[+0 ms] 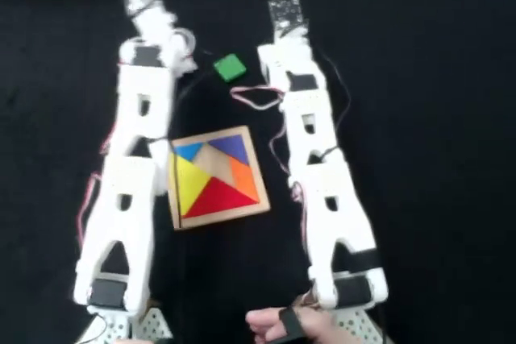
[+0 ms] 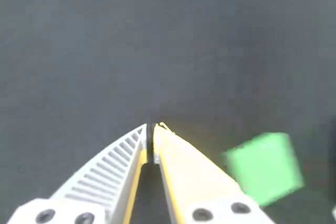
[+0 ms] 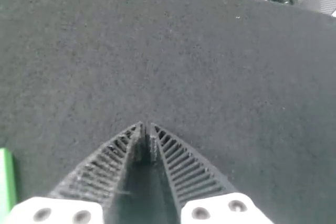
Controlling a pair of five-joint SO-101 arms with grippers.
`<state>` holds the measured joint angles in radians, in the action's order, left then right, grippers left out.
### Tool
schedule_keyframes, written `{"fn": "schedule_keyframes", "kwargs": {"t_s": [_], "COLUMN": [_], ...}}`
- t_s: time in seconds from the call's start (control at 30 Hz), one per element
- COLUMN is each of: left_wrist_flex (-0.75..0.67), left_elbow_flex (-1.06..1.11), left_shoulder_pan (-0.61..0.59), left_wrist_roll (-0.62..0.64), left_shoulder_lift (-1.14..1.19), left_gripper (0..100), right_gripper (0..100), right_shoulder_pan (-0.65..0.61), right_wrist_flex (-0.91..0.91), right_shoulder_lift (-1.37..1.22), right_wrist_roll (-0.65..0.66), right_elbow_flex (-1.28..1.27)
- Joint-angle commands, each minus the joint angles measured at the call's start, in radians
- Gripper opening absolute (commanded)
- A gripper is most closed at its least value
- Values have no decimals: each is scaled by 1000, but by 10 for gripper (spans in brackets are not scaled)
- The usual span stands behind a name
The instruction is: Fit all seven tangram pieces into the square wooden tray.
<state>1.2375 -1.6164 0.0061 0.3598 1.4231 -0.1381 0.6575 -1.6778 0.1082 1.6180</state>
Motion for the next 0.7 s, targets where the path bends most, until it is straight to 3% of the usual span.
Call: {"fn": "schedule_keyframes", "kwargs": {"t_s": [0.0,0.2,0.37,0.67], "left_wrist_flex": [-178,-279,-522,-787], "left_elbow_flex": [-45,-45,-39,-45], "left_shoulder_pan": [24,27,18,18], "left_wrist_roll": [17,6,-3,-6], "left_shoulder_lift": [0,66,133,325], "left_gripper": [30,30,30,32], "right_gripper": [11,11,11,11], "right_shoulder_pan": [25,20,23,21], "right_wrist_flex": [9,9,9,9], "right_shoulder_lift": [88,88,88,88], "right_wrist_roll": [-8,-8,-6,-6], "right_elbow_flex": [47,44,45,45]}}
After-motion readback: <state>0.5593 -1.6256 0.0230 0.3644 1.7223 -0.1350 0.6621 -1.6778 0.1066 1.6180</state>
